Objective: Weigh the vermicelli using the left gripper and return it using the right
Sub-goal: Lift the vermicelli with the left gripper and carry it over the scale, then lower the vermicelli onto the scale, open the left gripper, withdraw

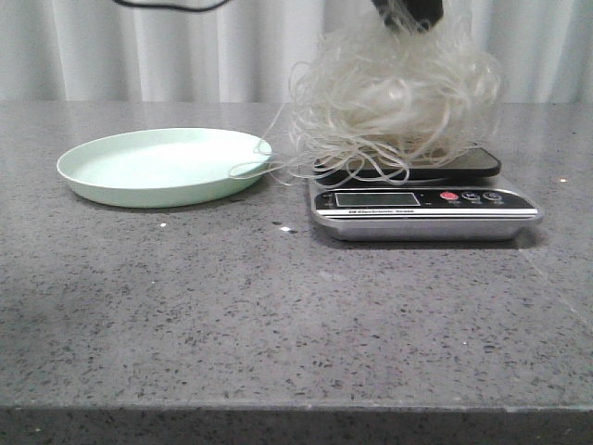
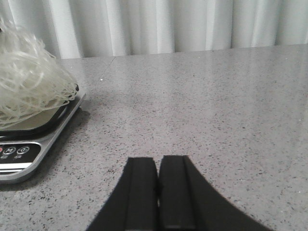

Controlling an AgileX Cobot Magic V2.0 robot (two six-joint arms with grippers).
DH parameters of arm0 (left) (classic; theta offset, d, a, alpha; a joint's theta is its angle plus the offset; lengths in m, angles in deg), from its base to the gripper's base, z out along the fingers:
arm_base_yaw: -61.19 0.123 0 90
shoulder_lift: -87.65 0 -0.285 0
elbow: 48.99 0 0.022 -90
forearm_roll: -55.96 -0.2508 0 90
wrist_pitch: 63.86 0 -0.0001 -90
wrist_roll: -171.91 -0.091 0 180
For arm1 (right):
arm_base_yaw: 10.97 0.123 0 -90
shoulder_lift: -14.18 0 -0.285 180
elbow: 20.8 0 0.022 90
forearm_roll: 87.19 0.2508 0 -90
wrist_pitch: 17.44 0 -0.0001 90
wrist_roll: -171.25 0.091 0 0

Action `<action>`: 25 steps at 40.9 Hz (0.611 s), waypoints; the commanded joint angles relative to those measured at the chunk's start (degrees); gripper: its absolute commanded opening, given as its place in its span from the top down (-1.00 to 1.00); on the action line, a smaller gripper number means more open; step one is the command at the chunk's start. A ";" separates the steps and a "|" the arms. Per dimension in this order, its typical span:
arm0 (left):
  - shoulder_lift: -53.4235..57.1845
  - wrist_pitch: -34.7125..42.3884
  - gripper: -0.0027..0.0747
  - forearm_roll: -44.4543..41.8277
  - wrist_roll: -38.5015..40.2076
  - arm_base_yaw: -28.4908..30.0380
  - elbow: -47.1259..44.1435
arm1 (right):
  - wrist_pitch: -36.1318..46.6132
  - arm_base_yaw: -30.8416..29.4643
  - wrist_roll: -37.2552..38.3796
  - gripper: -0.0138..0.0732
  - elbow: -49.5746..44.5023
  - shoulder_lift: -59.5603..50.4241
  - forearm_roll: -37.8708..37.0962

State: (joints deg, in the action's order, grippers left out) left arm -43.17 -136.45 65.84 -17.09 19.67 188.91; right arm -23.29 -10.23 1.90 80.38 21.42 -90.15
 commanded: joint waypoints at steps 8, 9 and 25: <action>0.53 0.33 0.55 -0.10 0.38 -0.44 1.83 | 4.75 0.06 -0.21 0.34 0.45 -0.99 -0.87; 0.53 0.33 0.55 -0.10 0.38 -0.33 1.83 | 4.75 0.06 -0.21 0.34 0.45 -0.99 -0.87; 1.32 0.33 -0.11 -0.24 0.38 -0.33 1.83 | 4.75 0.06 -0.21 0.34 0.45 -0.99 -0.87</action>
State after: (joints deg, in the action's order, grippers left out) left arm -46.31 -136.34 65.04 -17.09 19.67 188.91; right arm -23.29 -10.23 1.90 80.38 21.42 -90.15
